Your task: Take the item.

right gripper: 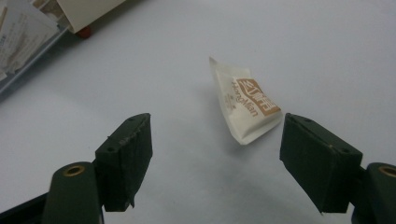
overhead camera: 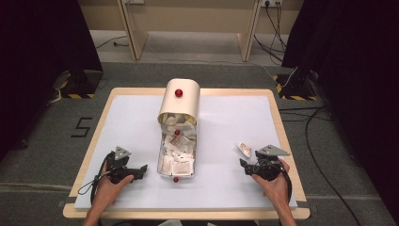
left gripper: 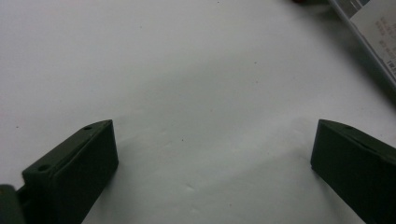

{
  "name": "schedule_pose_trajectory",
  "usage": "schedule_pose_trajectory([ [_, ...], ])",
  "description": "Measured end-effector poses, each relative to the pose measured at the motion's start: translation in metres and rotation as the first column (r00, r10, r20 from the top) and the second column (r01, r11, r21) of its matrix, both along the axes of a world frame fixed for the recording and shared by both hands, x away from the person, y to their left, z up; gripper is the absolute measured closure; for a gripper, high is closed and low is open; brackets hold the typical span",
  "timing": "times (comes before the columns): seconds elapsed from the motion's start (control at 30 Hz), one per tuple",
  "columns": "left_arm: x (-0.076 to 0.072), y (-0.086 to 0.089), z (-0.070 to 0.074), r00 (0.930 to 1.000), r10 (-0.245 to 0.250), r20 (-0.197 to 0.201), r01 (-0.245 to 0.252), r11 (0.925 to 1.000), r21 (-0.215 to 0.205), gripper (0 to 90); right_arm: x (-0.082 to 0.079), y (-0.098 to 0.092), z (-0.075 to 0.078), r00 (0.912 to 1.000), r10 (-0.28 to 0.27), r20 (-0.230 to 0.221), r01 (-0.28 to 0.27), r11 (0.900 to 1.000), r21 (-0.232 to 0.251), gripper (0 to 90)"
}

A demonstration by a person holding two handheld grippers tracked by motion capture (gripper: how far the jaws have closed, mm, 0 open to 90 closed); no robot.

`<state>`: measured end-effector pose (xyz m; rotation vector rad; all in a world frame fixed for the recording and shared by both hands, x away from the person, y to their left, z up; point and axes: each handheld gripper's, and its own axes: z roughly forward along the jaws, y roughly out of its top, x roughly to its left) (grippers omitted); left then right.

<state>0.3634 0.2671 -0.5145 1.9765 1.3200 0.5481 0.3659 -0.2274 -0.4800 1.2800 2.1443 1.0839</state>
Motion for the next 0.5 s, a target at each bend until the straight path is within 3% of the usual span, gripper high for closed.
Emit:
schedule_pose_trajectory([
  [0.5, 0.000, 0.000, 0.000, 1.0000, 0.000, 0.000, 0.000, 1.0000, 0.001, 0.1, -0.020, -0.009, -0.009, 0.9993, 0.017, -0.033, -0.018, 1.000, -0.018, 25.1],
])
